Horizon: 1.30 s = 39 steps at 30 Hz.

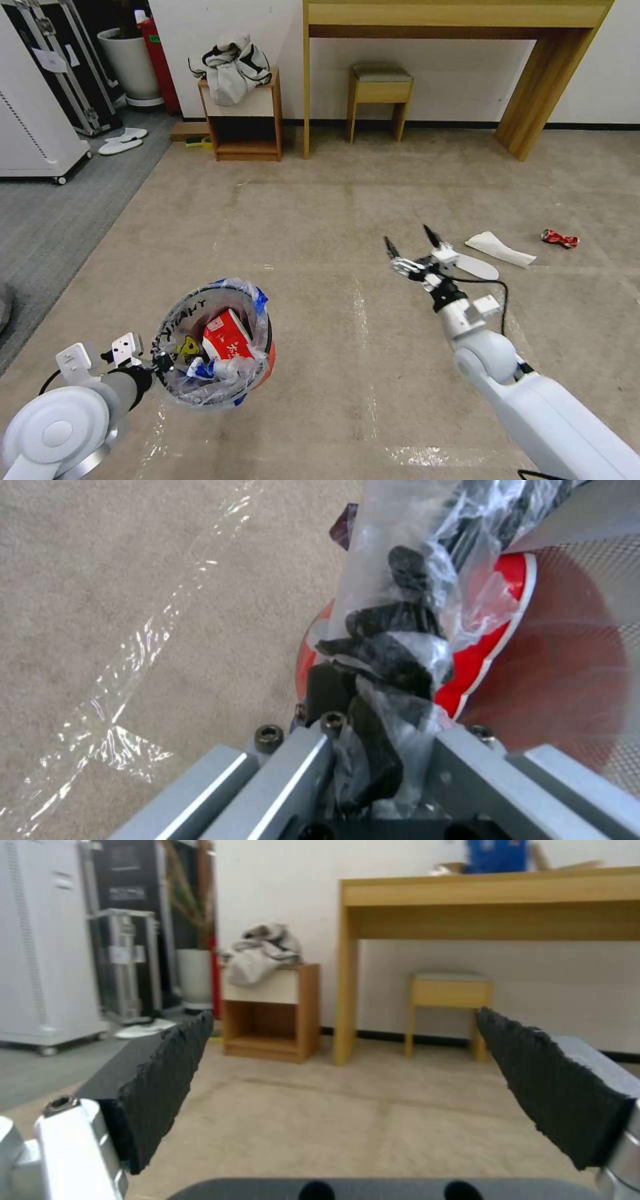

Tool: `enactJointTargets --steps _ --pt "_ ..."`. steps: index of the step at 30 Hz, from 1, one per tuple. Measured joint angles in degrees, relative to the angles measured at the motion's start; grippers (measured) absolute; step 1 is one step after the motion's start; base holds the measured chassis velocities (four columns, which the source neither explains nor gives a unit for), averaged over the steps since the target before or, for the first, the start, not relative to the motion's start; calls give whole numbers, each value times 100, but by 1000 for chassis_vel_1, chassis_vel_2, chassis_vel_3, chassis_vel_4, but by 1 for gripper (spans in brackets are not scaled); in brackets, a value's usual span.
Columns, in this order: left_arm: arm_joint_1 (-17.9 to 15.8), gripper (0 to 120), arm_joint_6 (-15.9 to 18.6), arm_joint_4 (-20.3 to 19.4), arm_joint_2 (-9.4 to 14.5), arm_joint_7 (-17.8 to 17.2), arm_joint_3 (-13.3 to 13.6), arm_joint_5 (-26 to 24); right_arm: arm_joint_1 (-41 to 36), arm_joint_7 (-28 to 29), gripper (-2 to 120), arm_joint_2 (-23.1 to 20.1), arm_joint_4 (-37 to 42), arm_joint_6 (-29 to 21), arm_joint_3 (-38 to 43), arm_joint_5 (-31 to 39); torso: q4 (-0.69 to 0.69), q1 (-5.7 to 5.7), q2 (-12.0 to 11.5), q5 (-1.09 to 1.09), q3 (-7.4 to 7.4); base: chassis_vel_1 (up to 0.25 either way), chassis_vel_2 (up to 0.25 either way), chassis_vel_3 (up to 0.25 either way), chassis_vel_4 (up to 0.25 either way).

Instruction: Pick up the trash bin and place the garbage on the floor into it.

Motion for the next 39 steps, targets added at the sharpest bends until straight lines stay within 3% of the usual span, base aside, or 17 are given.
enactJointTargets --steps 7,10,11,13,18,25,39 --pt "-133 0 0 142 -53 50 102 62 -545 21 100 384 124 65 734 -195 0 0 1 -1 0 0 0 0 0" --pt "-201 0 2 217 -53 85 181 99 -878 95 100 939 226 55 1179 -493 0 0 1 -2 0 0 0 0 0" --pt "-201 0 2 217 -53 85 181 99 -878 95 100 939 226 55 1179 -493 0 0 1 -2 0 0 0 0 0" --pt "-244 0 2 247 -52 91 202 93 -1066 160 100 1437 356 17 1455 -636 1 0 0 0 0 0 0 0 0" --pt "-282 0 6 272 -54 118 214 94 -1482 153 100 1929 563 52 1958 -1022 0 0 1 -1 0 0 0 0 0" --pt "-324 0 23 295 -62 179 265 160 -1737 -93 100 1977 691 179 2536 -1099 0 0 1 0 0 0 0 0 0" --pt "-385 0 90 420 -209 423 388 704 -1811 -148 100 1577 666 378 3489 -1233 0 0 1 0 0 0 0 0 0"
